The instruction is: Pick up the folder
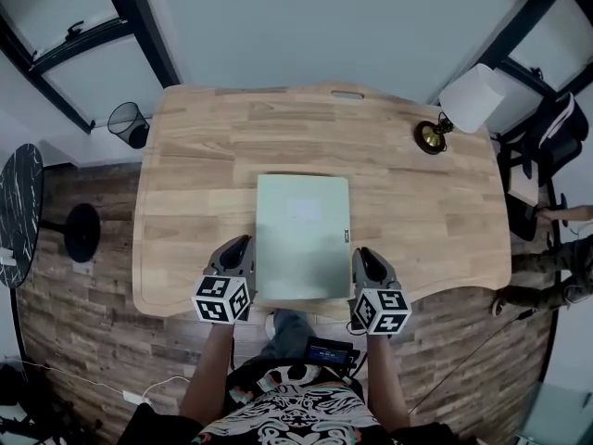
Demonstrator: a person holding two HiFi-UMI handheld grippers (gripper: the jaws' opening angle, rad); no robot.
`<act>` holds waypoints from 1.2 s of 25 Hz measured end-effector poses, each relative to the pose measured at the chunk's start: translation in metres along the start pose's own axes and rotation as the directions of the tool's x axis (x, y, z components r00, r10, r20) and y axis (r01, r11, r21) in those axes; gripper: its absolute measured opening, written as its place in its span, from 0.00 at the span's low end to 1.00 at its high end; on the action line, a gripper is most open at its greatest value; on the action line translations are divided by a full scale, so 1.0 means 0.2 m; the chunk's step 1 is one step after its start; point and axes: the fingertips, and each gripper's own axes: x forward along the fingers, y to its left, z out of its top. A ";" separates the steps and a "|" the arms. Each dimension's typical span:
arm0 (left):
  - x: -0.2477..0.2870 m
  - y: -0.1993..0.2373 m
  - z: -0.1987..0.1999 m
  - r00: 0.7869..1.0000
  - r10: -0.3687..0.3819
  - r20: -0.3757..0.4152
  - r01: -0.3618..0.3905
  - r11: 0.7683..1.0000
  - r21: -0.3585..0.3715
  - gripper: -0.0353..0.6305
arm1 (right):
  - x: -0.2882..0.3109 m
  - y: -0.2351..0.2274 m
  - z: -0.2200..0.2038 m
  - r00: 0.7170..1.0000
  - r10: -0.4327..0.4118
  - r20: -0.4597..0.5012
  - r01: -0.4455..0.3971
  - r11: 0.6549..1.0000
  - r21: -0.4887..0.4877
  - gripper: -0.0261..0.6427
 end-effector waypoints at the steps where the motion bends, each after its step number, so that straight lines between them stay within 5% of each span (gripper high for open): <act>1: 0.02 0.01 -0.01 1.000 0.001 -0.007 -0.001 1.000 -0.004 0.07 | 0.02 -0.01 -0.01 1.000 0.003 -0.013 -0.003 1.000 0.010 0.10; 5: 0.09 0.04 -0.04 0.999 -0.006 -0.044 0.005 1.000 -0.025 0.09 | 0.12 -0.04 -0.07 0.997 0.029 -0.073 -0.025 0.998 0.060 0.15; 15: 0.28 0.09 -0.20 0.982 -0.053 -0.180 0.025 0.987 -0.157 0.43 | 0.35 -0.05 -0.19 0.969 0.149 -0.197 -0.113 0.977 0.180 0.44; 30: 0.35 0.05 -0.28 0.968 -0.148 -0.204 0.085 0.953 -0.291 0.47 | 0.45 -0.04 -0.26 0.947 0.270 -0.173 -0.183 0.899 0.398 0.47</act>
